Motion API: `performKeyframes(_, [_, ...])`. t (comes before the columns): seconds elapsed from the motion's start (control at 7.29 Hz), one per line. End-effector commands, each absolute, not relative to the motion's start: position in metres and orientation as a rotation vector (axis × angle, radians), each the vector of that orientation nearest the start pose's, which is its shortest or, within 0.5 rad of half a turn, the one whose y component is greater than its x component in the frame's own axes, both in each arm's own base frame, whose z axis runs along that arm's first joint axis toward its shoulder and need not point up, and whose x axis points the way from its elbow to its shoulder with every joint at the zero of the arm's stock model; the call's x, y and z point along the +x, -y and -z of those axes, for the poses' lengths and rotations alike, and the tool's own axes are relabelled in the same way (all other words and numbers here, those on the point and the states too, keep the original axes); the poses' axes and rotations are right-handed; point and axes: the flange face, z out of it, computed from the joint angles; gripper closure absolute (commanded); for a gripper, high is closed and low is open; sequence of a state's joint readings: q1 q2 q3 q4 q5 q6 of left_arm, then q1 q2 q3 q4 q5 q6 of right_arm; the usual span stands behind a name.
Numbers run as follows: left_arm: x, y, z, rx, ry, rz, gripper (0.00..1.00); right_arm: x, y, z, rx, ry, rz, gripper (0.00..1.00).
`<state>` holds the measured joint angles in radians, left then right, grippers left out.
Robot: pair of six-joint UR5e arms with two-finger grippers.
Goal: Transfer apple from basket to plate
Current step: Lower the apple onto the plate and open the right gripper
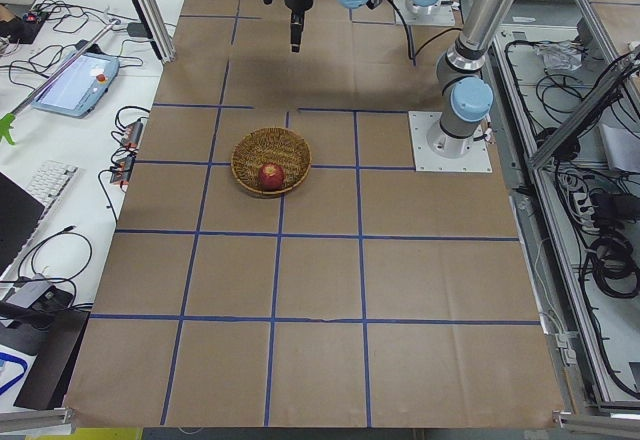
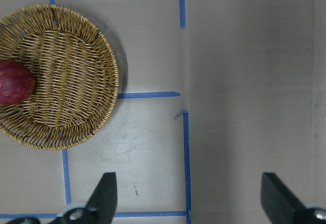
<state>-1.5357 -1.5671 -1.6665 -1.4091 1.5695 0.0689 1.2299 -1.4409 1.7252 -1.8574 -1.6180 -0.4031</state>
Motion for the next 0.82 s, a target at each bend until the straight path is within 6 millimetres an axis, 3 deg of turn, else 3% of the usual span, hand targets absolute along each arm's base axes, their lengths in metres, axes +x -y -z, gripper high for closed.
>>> performKeyframes(0.0, [-0.116,0.499,-0.457,0.050,-3.136,0.086,0.01,-0.126,0.531,-0.341,-0.153,-3.190,0.017,0.46])
performKeyframes(0.41, [-0.116,0.504,-0.454,0.063,-3.136,0.096,0.01,-0.144,0.553,-0.281,-0.173,-3.175,-0.018,0.46])
performKeyframes(0.69, [-0.116,0.505,-0.451,0.065,-3.138,0.087,0.01,-0.141,0.556,-0.276,-0.175,-3.174,-0.020,0.46])
